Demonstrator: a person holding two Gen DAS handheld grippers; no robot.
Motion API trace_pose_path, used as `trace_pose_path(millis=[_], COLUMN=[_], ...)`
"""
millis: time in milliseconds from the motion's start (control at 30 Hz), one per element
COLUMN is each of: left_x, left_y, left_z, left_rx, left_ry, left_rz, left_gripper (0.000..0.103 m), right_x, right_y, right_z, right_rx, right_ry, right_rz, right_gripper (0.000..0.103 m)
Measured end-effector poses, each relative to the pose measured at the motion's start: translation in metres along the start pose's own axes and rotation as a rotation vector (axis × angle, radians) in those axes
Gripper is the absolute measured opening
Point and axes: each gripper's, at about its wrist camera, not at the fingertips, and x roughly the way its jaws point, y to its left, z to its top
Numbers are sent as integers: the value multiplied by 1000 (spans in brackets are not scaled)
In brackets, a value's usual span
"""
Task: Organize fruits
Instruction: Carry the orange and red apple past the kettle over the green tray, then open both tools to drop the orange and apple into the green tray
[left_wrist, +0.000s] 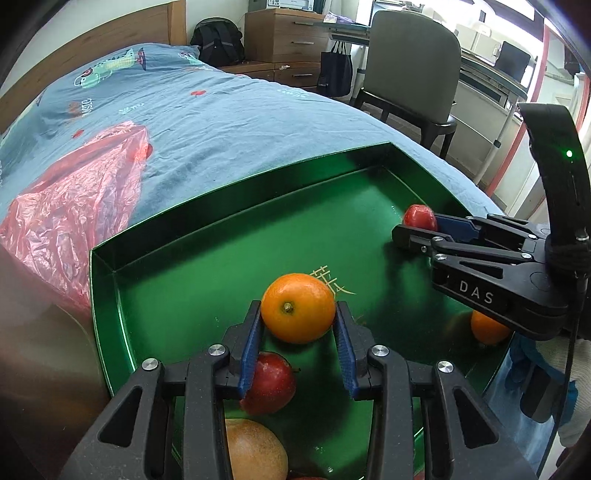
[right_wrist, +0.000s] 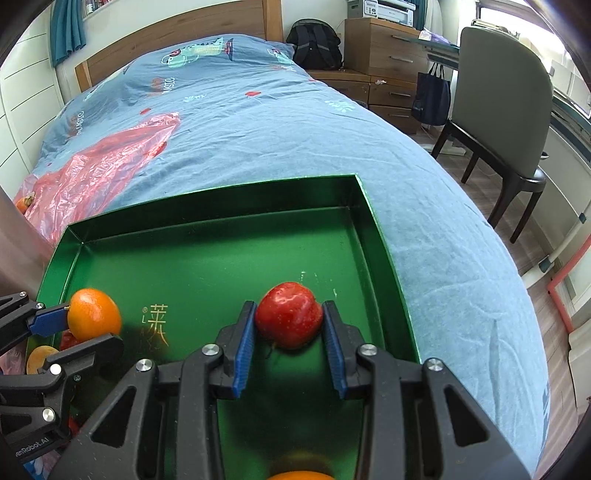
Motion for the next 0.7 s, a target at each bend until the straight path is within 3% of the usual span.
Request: trace_pose_path(millis=[433,533,600,700], left_x=[6,-2,-13,-34], left_y=[-2,-3,-4,-3], left_z=[5,11,16,20], left_rx=[31,46,49,59], left_ry=[46,37,15,-8], left_rz=[35,45,50,45], left_gripper=[33,35,40,45], right_x=[1,1,-3,-17], right_y=[6,7,7,8], right_z=[1,2,3,8], right_rx=[-24,-24,-22,-12], right_ry=[15,28,27,12], right_rz=[-34,-45,-48,-49], right_gripper=[54,68,70,83])
